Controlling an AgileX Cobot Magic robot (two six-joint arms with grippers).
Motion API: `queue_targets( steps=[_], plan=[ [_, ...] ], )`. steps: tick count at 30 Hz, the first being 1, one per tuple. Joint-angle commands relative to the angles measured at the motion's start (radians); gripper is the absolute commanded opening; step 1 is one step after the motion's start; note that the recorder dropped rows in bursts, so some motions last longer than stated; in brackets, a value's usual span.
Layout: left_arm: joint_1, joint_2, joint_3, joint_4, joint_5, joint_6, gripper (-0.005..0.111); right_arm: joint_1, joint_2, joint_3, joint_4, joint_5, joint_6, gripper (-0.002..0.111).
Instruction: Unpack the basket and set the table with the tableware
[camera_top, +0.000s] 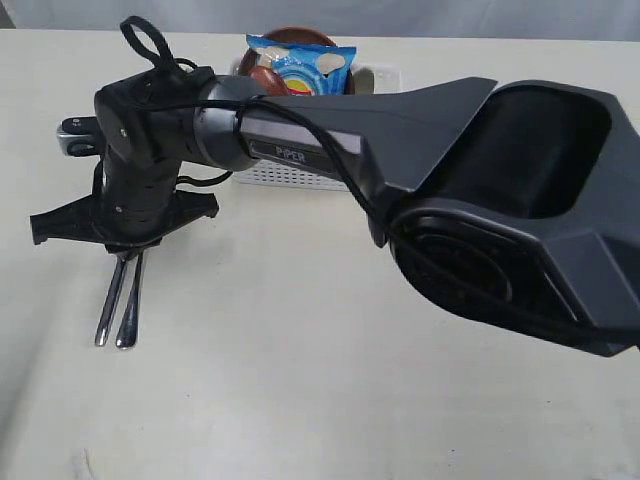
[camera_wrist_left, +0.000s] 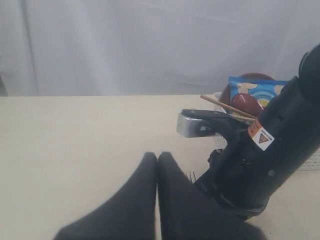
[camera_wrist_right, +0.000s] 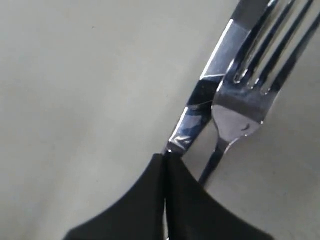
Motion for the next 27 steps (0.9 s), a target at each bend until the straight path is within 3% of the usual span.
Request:
queue_targets(
  steps=[1,27],
  plan=[
    [-0.001,-0.004,0.003,-0.005,-0.006,0.0,0.0,-0.005,-0.004,-0.001,-0.021,-0.018,-0.008,0.0],
    [-0.001,-0.004,0.003,-0.005,-0.006,0.0,0.0,-0.005,-0.004,-0.001,-0.057,-0.003,0.019,0.0]
  ],
)
